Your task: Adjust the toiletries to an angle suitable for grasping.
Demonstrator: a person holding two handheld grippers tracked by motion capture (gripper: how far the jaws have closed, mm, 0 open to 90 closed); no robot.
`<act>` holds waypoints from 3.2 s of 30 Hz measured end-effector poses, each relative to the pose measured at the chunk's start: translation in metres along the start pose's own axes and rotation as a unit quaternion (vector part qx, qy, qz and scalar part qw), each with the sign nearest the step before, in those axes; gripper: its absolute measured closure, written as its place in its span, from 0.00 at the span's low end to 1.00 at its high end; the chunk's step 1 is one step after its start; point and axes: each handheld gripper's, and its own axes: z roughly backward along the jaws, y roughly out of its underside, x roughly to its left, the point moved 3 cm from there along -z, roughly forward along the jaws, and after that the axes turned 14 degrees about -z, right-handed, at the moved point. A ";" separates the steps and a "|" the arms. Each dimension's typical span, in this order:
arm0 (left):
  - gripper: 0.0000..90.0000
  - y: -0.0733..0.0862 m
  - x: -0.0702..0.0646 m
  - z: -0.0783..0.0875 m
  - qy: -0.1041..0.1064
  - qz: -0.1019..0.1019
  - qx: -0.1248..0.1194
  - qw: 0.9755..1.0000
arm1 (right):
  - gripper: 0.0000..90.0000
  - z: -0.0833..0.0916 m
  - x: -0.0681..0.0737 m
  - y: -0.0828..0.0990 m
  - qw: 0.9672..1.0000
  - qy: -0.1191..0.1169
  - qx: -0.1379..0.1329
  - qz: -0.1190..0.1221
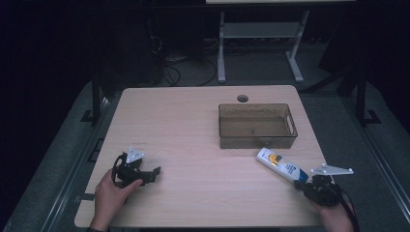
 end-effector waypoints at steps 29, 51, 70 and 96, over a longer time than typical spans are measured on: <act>0.14 0.000 0.000 0.000 0.000 0.000 0.000 1.000 | 1.00 -0.021 0.011 -0.059 0.998 -0.026 -0.053 0.000; 0.14 0.000 0.000 0.000 0.000 0.000 0.000 1.000 | 1.00 -0.067 0.025 -0.094 0.999 -0.008 -0.040 0.019; 0.14 0.000 0.000 0.000 0.000 0.000 0.000 1.000 | 1.00 -0.080 0.042 -0.091 0.999 -0.023 -0.007 0.040; 0.14 0.000 0.000 0.000 0.000 0.002 0.000 1.000 | 1.00 -0.061 0.063 -0.052 0.997 -0.044 0.030 0.063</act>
